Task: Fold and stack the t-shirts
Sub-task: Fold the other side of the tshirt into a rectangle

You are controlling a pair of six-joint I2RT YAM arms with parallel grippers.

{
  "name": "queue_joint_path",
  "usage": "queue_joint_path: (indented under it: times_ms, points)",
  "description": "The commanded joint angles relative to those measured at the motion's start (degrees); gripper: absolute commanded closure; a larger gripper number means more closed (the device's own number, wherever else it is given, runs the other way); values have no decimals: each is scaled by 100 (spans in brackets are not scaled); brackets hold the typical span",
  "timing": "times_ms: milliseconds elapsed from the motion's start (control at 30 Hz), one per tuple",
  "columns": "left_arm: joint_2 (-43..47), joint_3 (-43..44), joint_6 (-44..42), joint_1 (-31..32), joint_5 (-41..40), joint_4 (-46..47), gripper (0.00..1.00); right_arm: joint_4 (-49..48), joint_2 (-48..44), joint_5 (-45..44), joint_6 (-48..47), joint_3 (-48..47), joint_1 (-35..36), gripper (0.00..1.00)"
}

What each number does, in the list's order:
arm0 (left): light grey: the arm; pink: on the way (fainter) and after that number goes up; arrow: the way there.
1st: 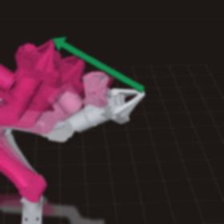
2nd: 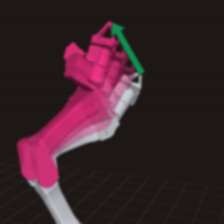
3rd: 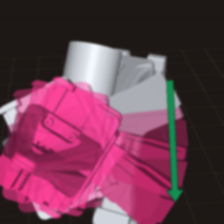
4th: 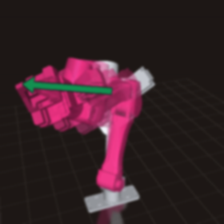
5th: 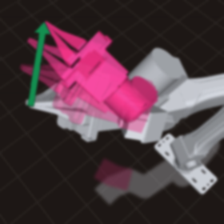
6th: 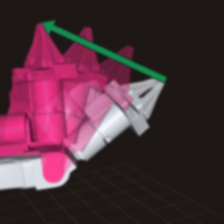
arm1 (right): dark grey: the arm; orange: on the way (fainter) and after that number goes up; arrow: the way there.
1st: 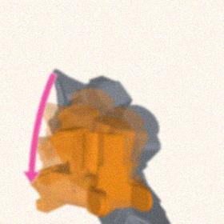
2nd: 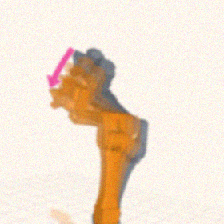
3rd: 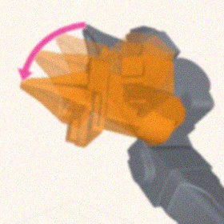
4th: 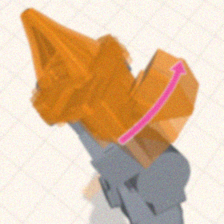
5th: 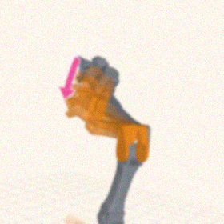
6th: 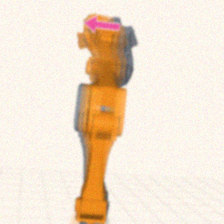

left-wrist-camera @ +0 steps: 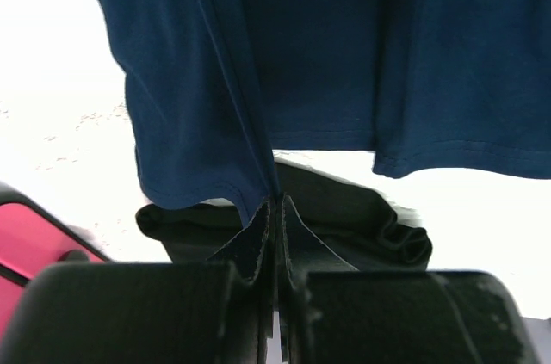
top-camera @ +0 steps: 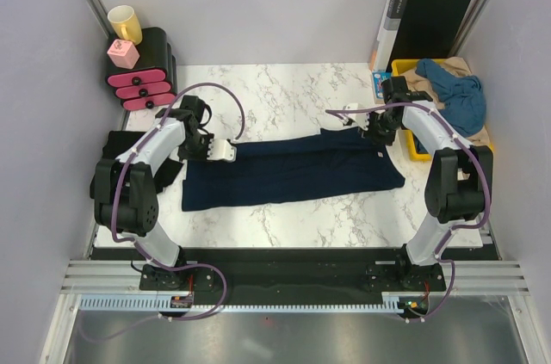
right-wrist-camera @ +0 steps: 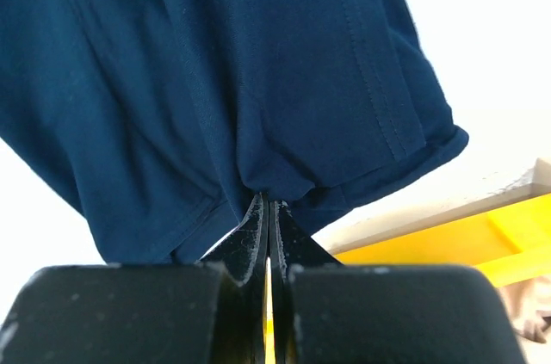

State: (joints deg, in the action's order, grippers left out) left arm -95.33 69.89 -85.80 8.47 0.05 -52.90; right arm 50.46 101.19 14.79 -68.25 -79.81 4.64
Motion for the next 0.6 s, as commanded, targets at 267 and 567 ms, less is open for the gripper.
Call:
queue_joint_path:
  times_ms: [267, 567]
  points:
    - [-82, 851, -51, -38, 276, -931, 98, 272, -231, -529, -470, -70, -51, 100]
    - [-170, 825, -121, -12, 162, -1749, 98, 605, -213, -512, -672, -228, -51, 100]
